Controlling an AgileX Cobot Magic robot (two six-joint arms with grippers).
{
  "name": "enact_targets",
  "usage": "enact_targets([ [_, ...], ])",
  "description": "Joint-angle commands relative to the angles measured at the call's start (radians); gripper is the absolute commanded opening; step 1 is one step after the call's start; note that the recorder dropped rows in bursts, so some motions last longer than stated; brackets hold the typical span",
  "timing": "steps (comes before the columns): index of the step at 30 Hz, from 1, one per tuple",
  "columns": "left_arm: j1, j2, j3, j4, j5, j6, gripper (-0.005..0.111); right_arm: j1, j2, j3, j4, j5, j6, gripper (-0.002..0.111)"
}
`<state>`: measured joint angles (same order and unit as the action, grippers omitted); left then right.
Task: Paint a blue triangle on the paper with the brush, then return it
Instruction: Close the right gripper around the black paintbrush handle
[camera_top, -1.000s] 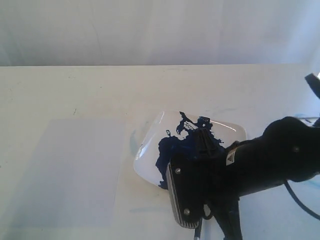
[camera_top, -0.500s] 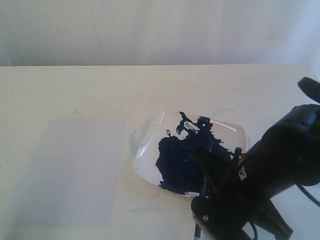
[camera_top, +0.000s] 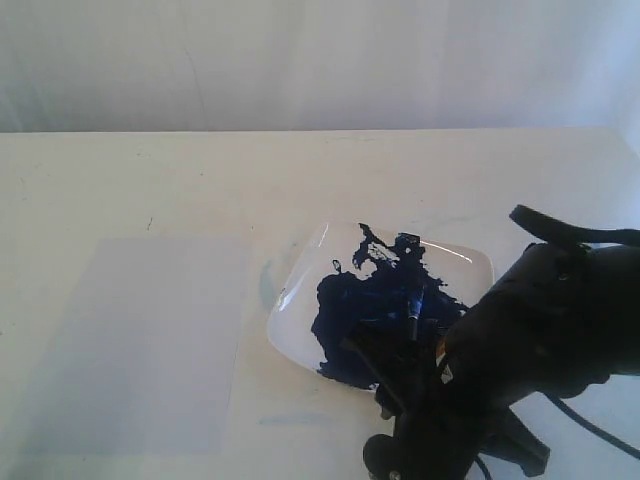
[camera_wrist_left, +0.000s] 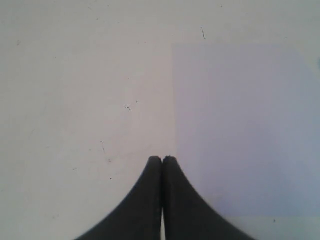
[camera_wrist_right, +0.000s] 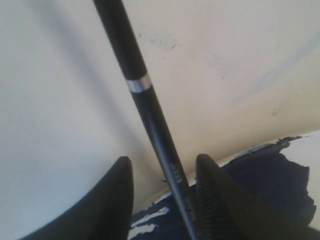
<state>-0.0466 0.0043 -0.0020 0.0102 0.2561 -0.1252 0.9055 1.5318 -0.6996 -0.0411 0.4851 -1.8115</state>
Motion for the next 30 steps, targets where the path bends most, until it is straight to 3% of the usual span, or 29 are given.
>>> enact_targets([
  [1, -0.006, -0.004, 0.002, -0.002, -0.001, -0.007, 0.000, 0.001, 0.010, 0.004, -0.007, -0.023, -0.017, 0.039],
  [30, -0.006, -0.004, 0.002, -0.002, -0.001, -0.007, 0.000, 0.041, 0.055, 0.004, -0.007, -0.038, -0.021, 0.039],
])
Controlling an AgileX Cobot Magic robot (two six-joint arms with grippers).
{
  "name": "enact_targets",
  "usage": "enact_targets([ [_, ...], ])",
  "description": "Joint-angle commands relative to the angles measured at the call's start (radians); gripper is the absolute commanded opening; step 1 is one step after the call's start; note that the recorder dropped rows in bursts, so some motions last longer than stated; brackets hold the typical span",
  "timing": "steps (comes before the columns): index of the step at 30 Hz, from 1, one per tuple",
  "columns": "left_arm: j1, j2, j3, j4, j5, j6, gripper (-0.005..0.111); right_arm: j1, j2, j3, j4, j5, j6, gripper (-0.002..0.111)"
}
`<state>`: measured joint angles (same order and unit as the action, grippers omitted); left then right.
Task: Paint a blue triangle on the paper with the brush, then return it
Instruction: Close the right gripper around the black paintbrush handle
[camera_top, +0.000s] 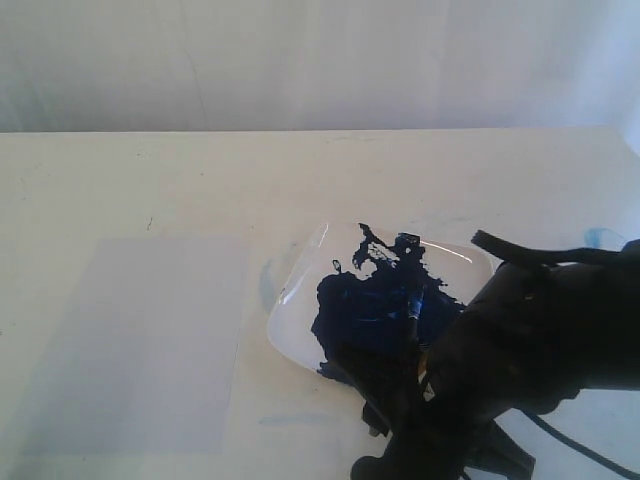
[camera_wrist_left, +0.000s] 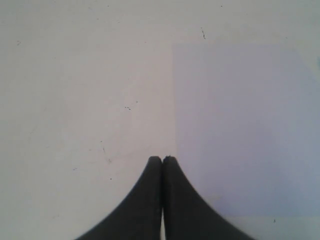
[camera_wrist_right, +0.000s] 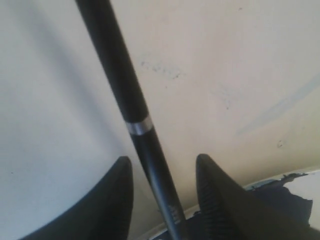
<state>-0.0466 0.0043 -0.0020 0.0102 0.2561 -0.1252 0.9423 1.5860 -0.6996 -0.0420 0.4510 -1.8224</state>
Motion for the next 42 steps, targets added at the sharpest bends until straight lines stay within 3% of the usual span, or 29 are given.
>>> enact_targets([
  [1, -0.006, -0.004, 0.002, -0.002, -0.001, -0.007, 0.000, 0.005, 0.003, 0.004, -0.006, -0.004, -0.010, 0.039],
  [13, -0.006, -0.004, 0.002, -0.002, -0.001, -0.007, 0.000, 0.005, 0.020, 0.004, -0.017, -0.012, -0.010, 0.039],
  [21, -0.006, -0.004, 0.002, -0.002, -0.001, -0.007, 0.000, 0.005, 0.020, 0.004, -0.017, -0.012, -0.010, 0.013],
  [25, -0.006, -0.004, 0.002, -0.002, -0.001, -0.007, 0.000, 0.005, 0.020, 0.004, -0.035, -0.012, -0.010, 0.006],
  [32, -0.006, -0.004, 0.002, -0.002, -0.001, -0.007, 0.000, 0.005, 0.020, 0.004, -0.069, -0.015, -0.010, 0.000],
  [42, -0.006, -0.004, 0.002, -0.002, -0.001, -0.007, 0.000, 0.005, 0.020, 0.004, -0.055, -0.064, -0.010, 0.000],
])
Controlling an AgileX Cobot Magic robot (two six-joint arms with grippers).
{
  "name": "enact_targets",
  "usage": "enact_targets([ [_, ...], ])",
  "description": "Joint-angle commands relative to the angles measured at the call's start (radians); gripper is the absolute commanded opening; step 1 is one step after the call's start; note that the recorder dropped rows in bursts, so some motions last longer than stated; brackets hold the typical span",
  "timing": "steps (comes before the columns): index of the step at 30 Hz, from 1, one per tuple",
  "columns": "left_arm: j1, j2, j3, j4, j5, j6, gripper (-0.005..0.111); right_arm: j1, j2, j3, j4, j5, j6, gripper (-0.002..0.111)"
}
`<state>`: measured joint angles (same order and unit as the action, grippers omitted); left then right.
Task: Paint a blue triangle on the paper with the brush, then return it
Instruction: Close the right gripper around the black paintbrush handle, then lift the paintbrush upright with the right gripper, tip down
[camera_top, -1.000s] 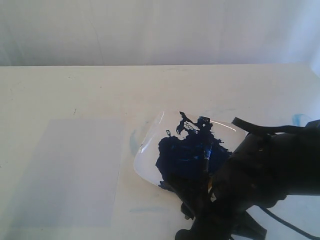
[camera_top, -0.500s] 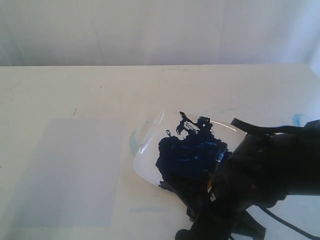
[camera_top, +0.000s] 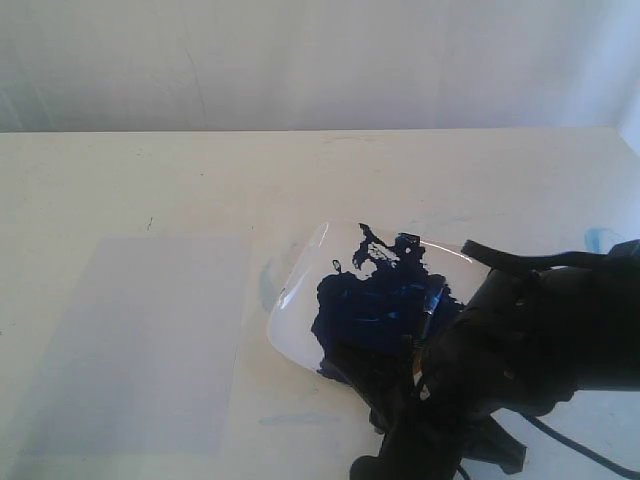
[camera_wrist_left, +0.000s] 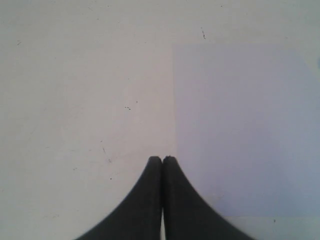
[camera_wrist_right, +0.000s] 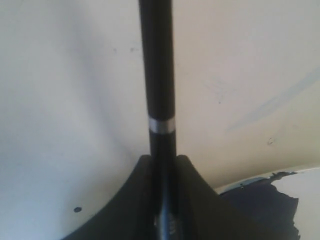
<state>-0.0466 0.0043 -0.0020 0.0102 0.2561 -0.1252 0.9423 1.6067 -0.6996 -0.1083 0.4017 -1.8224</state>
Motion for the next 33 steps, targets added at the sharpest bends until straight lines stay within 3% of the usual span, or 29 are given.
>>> enact_targets([
  [1, -0.006, -0.004, 0.002, -0.002, -0.001, -0.007, 0.000, 0.005, -0.003, 0.004, 0.012, -0.014, -0.006, 0.000],
  [12, -0.006, -0.004, 0.002, -0.002, -0.001, -0.007, 0.000, 0.005, -0.146, 0.004, 0.217, -0.014, -0.004, 0.000],
  [17, -0.006, -0.004, 0.002, -0.002, -0.001, -0.007, 0.000, 0.005, -0.235, 0.004, 0.434, -0.049, -0.004, 0.000],
  [30, -0.006, -0.004, 0.002, -0.002, -0.001, -0.007, 0.000, 0.005, -0.360, -0.008, 1.101, -0.497, -0.004, 0.000],
  [33, -0.006, -0.004, 0.002, -0.002, -0.001, -0.007, 0.000, 0.003, -0.368, -0.014, 1.151, -0.518, -0.002, 0.000],
])
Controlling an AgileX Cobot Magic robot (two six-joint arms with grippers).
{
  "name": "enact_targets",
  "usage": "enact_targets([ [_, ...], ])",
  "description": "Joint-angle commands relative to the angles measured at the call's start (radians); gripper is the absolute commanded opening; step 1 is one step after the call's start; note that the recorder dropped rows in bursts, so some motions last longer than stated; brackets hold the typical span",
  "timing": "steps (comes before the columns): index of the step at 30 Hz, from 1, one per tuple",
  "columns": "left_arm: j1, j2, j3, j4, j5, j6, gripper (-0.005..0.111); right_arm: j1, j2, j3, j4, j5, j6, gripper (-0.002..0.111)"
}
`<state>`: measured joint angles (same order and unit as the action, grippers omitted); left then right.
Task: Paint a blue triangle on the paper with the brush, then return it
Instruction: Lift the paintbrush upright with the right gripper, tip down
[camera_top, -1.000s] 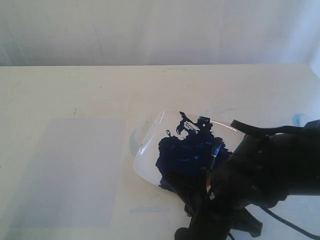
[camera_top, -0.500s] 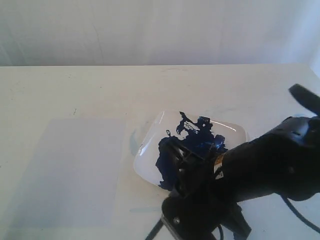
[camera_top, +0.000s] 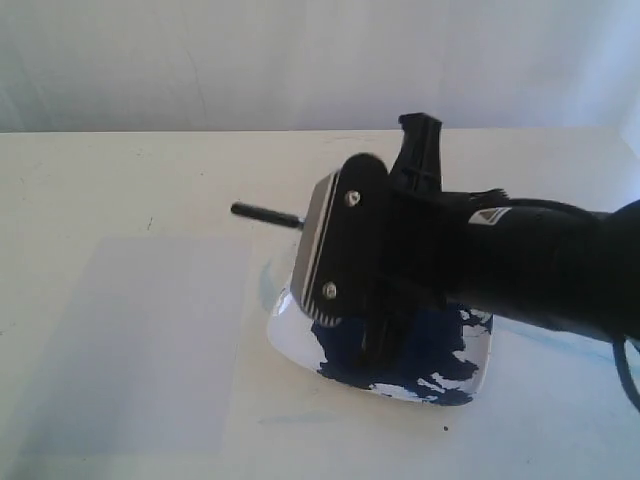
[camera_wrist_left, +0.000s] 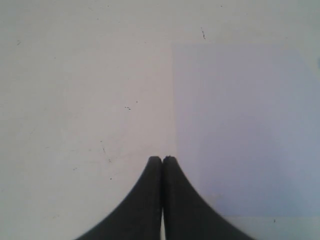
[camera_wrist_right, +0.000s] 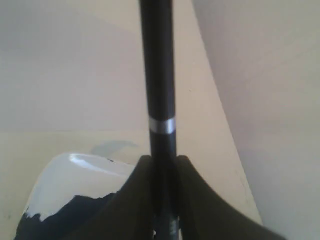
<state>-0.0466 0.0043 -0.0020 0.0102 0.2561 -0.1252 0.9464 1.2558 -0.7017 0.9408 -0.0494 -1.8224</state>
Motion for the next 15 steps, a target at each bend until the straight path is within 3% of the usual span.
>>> enact_targets([
  [1, -0.006, -0.004, 0.002, -0.002, -0.001, -0.007, 0.000, -0.001, -0.019, -0.018, 0.102, -0.067, 0.011, 0.000],
  [15, -0.006, -0.004, 0.002, -0.002, -0.001, -0.007, 0.000, -0.099, -0.021, -0.139, 0.102, 0.049, 0.237, 0.000],
])
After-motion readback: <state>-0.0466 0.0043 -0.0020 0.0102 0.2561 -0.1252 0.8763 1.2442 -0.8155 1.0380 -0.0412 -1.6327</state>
